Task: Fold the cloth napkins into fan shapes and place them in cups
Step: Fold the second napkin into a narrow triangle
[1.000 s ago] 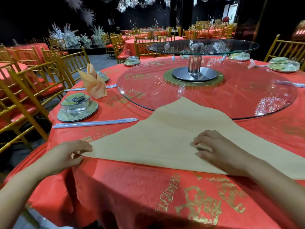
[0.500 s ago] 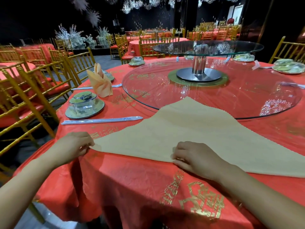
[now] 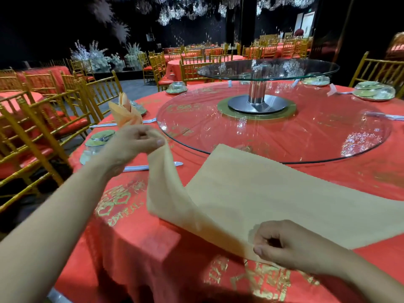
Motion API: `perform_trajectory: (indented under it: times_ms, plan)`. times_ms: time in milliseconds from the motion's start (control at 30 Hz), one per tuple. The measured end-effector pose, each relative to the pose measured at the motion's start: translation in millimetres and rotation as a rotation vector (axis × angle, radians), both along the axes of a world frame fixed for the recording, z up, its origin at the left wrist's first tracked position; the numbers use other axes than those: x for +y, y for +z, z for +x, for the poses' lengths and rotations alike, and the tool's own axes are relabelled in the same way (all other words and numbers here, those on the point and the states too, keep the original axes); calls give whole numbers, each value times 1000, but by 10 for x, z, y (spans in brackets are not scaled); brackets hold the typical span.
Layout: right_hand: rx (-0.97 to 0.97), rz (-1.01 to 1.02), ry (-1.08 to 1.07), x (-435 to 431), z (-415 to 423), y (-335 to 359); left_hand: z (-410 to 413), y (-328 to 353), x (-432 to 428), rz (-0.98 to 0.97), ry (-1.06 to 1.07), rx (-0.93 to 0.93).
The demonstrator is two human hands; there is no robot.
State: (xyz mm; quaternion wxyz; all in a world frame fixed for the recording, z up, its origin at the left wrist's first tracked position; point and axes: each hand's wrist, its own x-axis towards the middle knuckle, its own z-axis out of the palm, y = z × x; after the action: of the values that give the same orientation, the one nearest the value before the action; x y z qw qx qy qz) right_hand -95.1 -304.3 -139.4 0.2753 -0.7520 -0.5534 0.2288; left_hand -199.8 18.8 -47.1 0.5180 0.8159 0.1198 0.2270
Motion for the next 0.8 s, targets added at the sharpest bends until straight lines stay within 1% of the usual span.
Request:
perform_trajectory:
  times_ms: [67, 167, 267, 367, 500, 633, 700, 767, 800]
  plan:
    - [-25, -4, -65, -44, -33, -12, 460, -53, -129, 47, 1, 85]
    - [-217, -15, -142, -73, -74, -93, 1075, -266, -257, 133, 23, 227]
    - [-339, -21, -126, -85, -66, -188, 1483, -494, -329, 204, 83, 352]
    - [-356, -33, -113, -97, -37, -220, 1674, -625, -408, 291, 126, 458]
    - [-351, -36, -118, -69, -12, -242, 1815, -649, -448, 349, 190, 508]
    - [-339, -66, -107, -64, -10, -200, 1904, -596, -489, 429, 185, 564]
    - [-377, -35, -127, -63, -3, -199, 1929, -551, -510, 470, 192, 635]
    - [-391, -53, -156, -51, -39, -189, 1934, -507, -530, 469, 192, 705]
    - [-481, -2, -153, -49, -28, -226, 1937, -494, -532, 464, 189, 727]
